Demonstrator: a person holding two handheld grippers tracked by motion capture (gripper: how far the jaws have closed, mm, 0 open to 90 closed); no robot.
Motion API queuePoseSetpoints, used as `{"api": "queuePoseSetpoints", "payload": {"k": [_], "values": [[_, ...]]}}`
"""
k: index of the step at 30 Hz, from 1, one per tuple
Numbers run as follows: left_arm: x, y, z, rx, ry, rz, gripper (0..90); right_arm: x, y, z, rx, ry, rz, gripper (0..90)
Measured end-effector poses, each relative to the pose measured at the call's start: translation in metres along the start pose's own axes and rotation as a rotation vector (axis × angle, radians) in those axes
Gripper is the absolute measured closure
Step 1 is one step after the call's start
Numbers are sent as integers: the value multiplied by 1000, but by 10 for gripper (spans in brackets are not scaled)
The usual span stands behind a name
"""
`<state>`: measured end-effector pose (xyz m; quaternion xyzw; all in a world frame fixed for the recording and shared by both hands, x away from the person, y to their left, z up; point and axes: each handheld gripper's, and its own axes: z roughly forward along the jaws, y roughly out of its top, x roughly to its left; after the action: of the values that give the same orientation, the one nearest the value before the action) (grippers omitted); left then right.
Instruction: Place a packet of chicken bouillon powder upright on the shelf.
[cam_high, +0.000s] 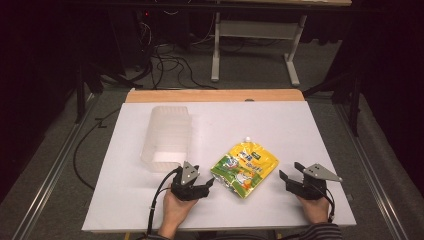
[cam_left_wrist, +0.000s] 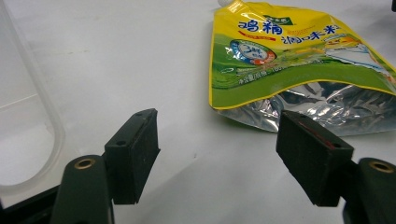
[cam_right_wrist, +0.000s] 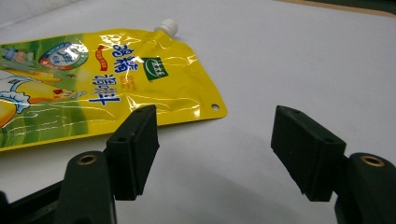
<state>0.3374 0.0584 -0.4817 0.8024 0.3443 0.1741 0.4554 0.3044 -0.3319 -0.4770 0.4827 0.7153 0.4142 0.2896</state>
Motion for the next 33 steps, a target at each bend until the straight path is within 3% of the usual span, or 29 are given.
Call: {"api": "queuePoseSetpoints", "payload": {"k": [11, 13, 14, 16, 26, 33], "values": [[0, 1, -5, 24, 21, -11, 297, 0, 0, 0, -1, -1, -1, 326], [0, 1, -6, 26, 24, 1, 315, 1, 0, 0, 1, -2, -2, 325], [-1, 0, -8, 32, 13, 25, 323, 1, 0, 0, 2, -3, -4, 324], [-3, 0, -7, 39, 6, 32, 322, 1, 0, 0, 3, -4, -4, 323], [-2, 4, -13, 41, -28, 41, 334, 1, 0, 0, 1, -2, -2, 323], [-2, 19, -17, 63, -67, 59, 342, 0, 0, -1, -5, -2, -4, 322]]}}
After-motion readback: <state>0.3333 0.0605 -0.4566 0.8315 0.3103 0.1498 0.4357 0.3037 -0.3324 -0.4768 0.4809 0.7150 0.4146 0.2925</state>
